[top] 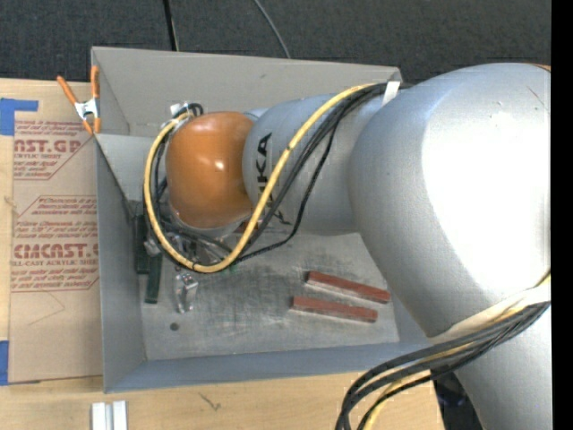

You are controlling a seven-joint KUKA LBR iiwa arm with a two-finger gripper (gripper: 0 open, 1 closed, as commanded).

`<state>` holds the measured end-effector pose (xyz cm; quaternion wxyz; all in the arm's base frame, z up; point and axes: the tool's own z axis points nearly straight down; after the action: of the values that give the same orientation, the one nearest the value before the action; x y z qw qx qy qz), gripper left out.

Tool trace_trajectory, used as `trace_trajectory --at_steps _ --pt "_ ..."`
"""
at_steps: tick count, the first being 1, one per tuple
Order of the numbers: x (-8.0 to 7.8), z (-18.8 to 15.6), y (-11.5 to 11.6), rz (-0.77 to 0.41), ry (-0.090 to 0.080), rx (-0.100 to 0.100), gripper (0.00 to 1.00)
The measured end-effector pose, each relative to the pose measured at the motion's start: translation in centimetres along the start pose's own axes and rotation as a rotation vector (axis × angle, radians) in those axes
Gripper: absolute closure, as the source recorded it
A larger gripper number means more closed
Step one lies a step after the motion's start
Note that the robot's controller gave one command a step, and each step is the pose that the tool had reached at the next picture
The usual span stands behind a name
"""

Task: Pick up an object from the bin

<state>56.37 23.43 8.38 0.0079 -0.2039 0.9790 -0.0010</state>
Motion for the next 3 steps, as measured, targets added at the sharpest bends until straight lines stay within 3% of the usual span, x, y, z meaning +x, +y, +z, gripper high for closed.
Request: trace_trajectory --at_steps 1,2,3 --pt "-1.57 -0.08 -0.50 -0.351 0.000 0.005 0.00" --pt "-1.67 0.31 -0.24 -0.660 -0.024 -0.005 1.00" --pt "-1.66 0.32 -0.23 -0.661 -0.024 -0.005 1.00"
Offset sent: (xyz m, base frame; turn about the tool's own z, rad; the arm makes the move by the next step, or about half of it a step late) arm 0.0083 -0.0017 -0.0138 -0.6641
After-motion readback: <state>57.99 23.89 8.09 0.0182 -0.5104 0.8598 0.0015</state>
